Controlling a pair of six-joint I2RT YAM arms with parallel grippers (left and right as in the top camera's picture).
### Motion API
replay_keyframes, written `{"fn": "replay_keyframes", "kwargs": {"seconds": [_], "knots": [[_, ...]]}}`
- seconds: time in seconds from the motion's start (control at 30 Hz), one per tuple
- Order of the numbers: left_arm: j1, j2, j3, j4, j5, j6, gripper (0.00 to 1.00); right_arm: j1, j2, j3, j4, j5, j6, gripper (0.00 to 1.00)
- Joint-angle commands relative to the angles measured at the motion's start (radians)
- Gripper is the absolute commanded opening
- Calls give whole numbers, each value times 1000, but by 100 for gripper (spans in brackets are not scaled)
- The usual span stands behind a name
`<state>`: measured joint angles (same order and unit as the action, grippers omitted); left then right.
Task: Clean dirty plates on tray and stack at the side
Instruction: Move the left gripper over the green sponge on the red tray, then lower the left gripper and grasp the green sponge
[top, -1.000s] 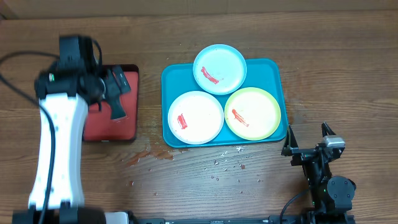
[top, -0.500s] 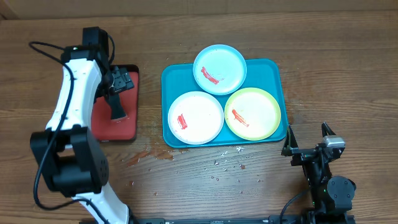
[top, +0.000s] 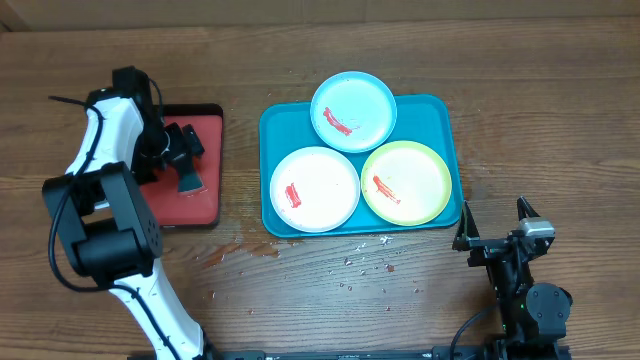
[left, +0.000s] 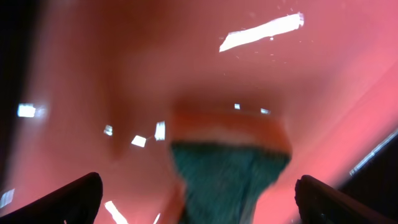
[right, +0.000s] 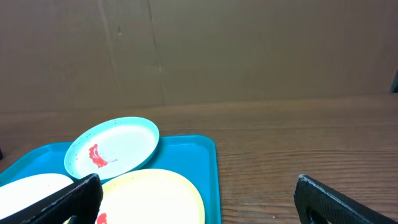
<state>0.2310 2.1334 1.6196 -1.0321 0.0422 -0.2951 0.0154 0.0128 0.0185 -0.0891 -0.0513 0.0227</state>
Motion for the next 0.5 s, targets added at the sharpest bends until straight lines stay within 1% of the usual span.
{"fn": "replay_keyframes", "kwargs": {"seconds": [0.0, 0.23, 0.3, 0.37, 0.47], "knots": [[-4, 39, 19, 19, 48, 37, 97, 6, -6, -10, 8, 6, 3, 100], [-7, 53, 18, 23, 49, 38, 93, 6, -6, -10, 8, 6, 3, 100], [-10, 53, 19, 20, 49, 37, 95, 6, -6, -10, 8, 6, 3, 100], [-10, 53, 18, 16, 49, 37, 100, 6, -6, -10, 8, 6, 3, 100], [-10, 53, 15, 13, 49, 37, 100, 6, -6, -10, 8, 6, 3, 100]]}}
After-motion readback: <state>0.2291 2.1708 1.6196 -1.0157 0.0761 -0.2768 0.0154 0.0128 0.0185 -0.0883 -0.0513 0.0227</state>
